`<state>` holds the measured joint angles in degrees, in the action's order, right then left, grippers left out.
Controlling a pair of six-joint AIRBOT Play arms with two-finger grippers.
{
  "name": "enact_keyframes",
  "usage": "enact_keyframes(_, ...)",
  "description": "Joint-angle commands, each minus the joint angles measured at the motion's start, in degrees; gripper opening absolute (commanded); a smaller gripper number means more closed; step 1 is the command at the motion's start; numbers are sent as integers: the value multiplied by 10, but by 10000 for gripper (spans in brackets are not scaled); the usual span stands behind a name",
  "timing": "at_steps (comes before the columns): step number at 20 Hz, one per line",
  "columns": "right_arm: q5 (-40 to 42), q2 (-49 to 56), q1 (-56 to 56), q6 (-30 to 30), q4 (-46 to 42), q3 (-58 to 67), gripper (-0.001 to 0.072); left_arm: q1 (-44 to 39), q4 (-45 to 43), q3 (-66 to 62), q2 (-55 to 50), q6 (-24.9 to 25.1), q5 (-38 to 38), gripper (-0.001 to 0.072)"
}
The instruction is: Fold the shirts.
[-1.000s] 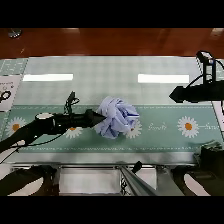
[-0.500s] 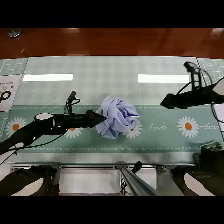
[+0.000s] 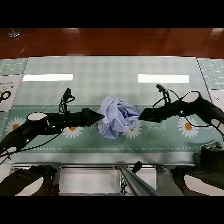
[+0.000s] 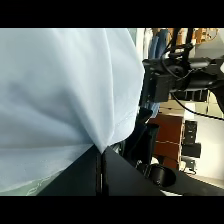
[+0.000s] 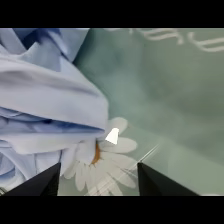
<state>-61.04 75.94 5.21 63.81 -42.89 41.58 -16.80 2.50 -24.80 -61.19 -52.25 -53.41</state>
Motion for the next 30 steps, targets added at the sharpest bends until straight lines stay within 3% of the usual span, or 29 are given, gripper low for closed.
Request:
enact_keyframes(1,37,33,52,-21,41,-6,560,1,-8,0,2,-10,0,14)
enact_keyframes(3,59,41,81,-21,48,-6,558,1,-8,0,3,-10,0,15)
enact_keyframes(6,80,46,109,-8,45,-6,500,1,-8,0,3,-10,2,15)
enact_keyframes(8,100,46,123,-4,45,-6,325,5,-8,0,3,-10,3,15)
enact_keyframes(9,103,46,125,-4,45,-6,120,11,-8,0,3,-10,2,15)
enact_keyframes(10,100,43,122,-1,43,-6,21,22,-9,-3,7,-9,1,14)
enact_keyframes(12,80,22,103,-1,20,-2,20,52,-9,-17,26,2,-11,14)
enact_keyframes(17,-22,-143,-7,59,-152,73,19,191,-21,-130,139,-23,-77,14)
enact_keyframes(20,-38,-248,-59,67,-160,185,19,264,-21,-232,202,-53,-82,14)
enact_keyframes(27,-37,-307,-74,124,-186,552,19,282,-21,-521,229,-75,-81,14)
enact_keyframes(30,-40,-307,-74,150,-260,659,19,290,-31,-629,229,-77,-82,15)
